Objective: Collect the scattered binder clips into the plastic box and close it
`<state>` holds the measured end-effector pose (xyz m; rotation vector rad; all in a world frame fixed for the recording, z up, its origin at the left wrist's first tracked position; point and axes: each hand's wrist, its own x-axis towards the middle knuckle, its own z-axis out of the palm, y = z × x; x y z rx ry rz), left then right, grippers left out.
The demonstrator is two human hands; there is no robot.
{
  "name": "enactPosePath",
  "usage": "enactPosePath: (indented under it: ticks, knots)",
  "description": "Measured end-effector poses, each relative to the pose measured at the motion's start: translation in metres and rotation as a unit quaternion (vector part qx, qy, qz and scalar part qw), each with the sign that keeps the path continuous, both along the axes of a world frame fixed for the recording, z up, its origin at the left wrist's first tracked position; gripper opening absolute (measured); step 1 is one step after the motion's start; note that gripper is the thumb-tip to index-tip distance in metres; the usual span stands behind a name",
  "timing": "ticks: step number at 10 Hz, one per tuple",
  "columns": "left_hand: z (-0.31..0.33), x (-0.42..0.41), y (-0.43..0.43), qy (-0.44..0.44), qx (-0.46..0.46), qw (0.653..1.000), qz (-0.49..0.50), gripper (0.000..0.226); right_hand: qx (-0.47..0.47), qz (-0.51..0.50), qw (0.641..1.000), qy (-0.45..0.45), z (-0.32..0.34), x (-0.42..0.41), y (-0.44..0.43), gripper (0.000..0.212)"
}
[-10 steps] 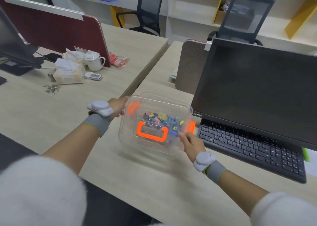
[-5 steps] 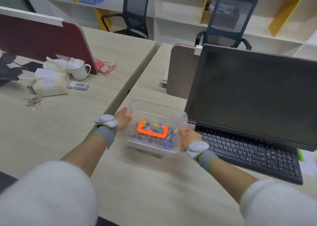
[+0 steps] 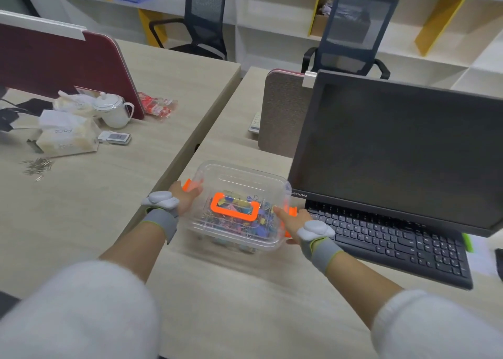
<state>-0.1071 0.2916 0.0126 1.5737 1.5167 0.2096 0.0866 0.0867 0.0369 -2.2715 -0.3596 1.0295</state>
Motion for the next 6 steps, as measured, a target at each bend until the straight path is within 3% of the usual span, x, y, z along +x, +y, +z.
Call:
enactPosePath:
  ticks: [1, 2, 3, 4, 5, 6]
  knots:
    - [0.006, -0.009, -0.004, 0.027, 0.017, 0.999, -0.010, 0.054, 0.046, -0.007, 0.998, 0.036, 0.004, -0.004, -0.002, 0.059]
    - [0.019, -0.012, -0.015, 0.051, 0.036, 0.997, -0.036, 0.041, -0.031, 0.096, 0.994, -0.030, 0.008, -0.009, -0.006, 0.059]
    - [0.028, -0.014, -0.026, 0.097, 0.045, 0.993, -0.054, 0.039, -0.078, 0.137, 0.982, -0.104, 0.007, -0.017, -0.007, 0.057]
    - [0.034, -0.011, -0.036, 0.147, 0.079, 0.984, -0.061, 0.033, -0.119, 0.231, 0.941, -0.215, 0.006, -0.024, -0.008, 0.041]
    - [0.037, -0.006, -0.042, 0.155, 0.116, 0.979, -0.060, 0.038, -0.173, 0.322, 0.895, -0.254, 0.007, -0.023, -0.006, 0.043]
    - [0.046, -0.002, -0.043, 0.189, 0.108, 0.974, -0.065, 0.042, -0.194, 0.351, 0.887, -0.230, 0.019, -0.017, -0.005, 0.045]
